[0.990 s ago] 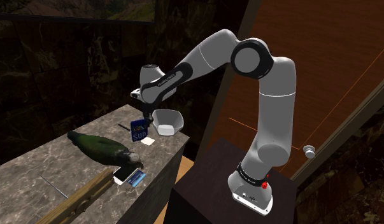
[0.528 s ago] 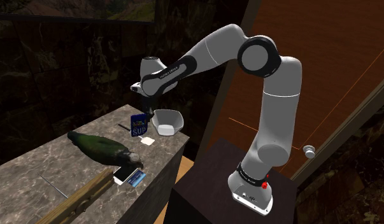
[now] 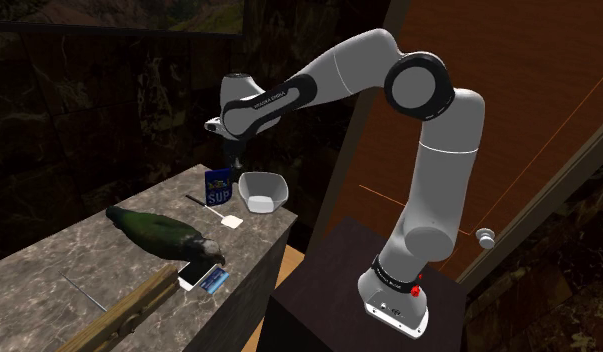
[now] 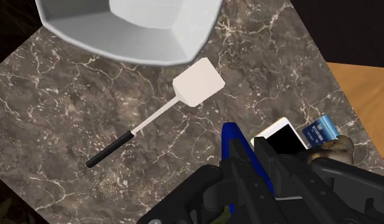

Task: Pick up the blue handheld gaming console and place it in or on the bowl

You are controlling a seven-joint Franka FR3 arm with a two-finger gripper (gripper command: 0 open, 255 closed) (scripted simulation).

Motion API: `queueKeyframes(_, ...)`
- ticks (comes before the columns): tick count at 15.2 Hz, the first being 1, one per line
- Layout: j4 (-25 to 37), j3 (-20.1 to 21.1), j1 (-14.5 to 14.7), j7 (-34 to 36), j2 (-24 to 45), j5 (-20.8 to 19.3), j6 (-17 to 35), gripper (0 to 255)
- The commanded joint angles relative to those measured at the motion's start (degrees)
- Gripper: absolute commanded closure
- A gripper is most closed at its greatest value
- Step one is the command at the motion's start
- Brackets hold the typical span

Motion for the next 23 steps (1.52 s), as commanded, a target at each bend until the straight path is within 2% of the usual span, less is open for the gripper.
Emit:
queueKeyframes(1,0.5,0.0,0.0,0.0,-0.9,0.0,-1.4,255)
queueKeyframes(8,2.3,0.1,0.0,0.0,-3.3,0.1,-5.6,255)
queueKeyframes(16,0.5,-4.0,-6.1,-10.5,-6.6,0.8,-7.1,255)
queueKeyframes(23,2.4,-7.8,-11.4,-19.7,-6.9,1.3,-9.4,255)
